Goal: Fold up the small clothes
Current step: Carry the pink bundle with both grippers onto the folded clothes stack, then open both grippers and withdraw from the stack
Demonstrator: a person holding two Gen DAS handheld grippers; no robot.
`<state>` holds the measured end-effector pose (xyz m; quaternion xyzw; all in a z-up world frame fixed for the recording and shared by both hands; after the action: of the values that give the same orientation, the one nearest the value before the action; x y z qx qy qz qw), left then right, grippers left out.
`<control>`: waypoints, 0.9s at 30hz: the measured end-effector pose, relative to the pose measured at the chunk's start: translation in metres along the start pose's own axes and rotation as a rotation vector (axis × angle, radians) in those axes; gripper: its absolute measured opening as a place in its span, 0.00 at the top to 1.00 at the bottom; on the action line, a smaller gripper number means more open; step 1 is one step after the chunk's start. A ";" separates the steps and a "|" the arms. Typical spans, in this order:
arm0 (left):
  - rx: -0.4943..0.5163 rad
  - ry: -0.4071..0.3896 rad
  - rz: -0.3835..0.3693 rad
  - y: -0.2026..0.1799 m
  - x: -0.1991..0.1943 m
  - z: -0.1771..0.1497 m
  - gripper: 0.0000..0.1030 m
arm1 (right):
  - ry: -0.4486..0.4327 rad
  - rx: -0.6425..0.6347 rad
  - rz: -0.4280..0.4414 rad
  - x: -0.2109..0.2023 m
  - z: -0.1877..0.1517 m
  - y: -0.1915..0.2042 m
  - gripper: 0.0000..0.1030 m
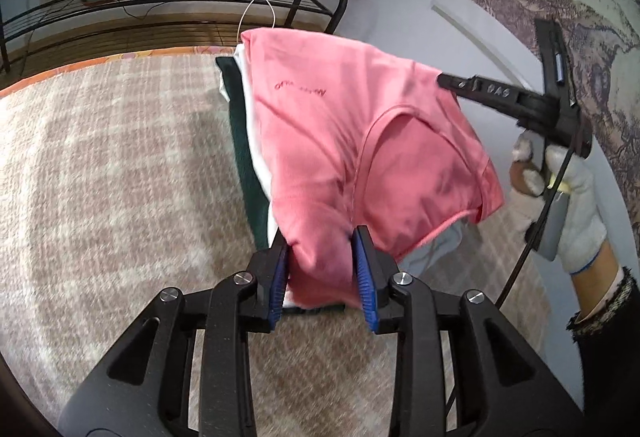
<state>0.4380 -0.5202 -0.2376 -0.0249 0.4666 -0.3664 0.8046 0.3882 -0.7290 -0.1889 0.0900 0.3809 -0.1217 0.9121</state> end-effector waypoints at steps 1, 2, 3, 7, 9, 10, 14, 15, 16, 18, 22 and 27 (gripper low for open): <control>0.001 0.001 0.010 0.001 -0.002 -0.002 0.71 | -0.006 0.002 -0.002 -0.004 0.000 -0.001 0.72; -0.003 0.003 0.015 0.003 -0.005 -0.005 0.70 | -0.012 0.004 -0.003 -0.008 0.000 -0.002 0.72; -0.007 0.006 0.022 0.005 -0.008 -0.006 0.70 | -0.016 0.009 -0.003 -0.014 0.001 -0.003 0.72; -0.004 -0.010 0.052 0.007 -0.029 -0.010 0.70 | -0.042 0.030 -0.001 -0.039 0.004 -0.003 0.72; -0.003 -0.022 0.057 0.006 -0.041 -0.011 0.70 | -0.053 0.040 0.014 -0.056 0.004 0.000 0.72; -0.002 -0.026 0.059 0.005 -0.047 -0.011 0.70 | -0.057 0.038 0.017 -0.062 0.003 0.001 0.71; 0.020 -0.063 0.067 -0.001 -0.080 -0.014 0.70 | -0.073 0.040 0.024 -0.094 -0.003 0.012 0.70; 0.028 -0.072 0.068 -0.004 -0.089 -0.016 0.70 | -0.080 0.041 0.031 -0.105 -0.006 0.016 0.70; 0.035 -0.079 0.070 -0.005 -0.097 -0.018 0.70 | -0.083 0.043 0.034 -0.112 -0.008 0.020 0.70; 0.050 -0.094 0.078 -0.008 -0.115 -0.022 0.70 | -0.091 0.035 0.039 -0.132 -0.014 0.030 0.70; 0.068 -0.132 0.092 -0.014 -0.152 -0.031 0.70 | -0.112 0.029 0.043 -0.170 -0.023 0.050 0.70; 0.104 -0.200 0.106 -0.023 -0.201 -0.045 0.70 | -0.144 0.038 0.047 -0.221 -0.033 0.078 0.70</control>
<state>0.3306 -0.4003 -0.1074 0.0051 0.3649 -0.3426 0.8657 0.2385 -0.6125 -0.0479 0.1073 0.3096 -0.1137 0.9379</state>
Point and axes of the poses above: each gripper's, at about its wrist camera, not at the fingertips, and x roughly the way its jaws point, y to its left, z to its top, the point moved 5 cm from there along x, roughly the way its jaws point, and after that the axes turned 2 degrees about x, right-handed, at the moved point
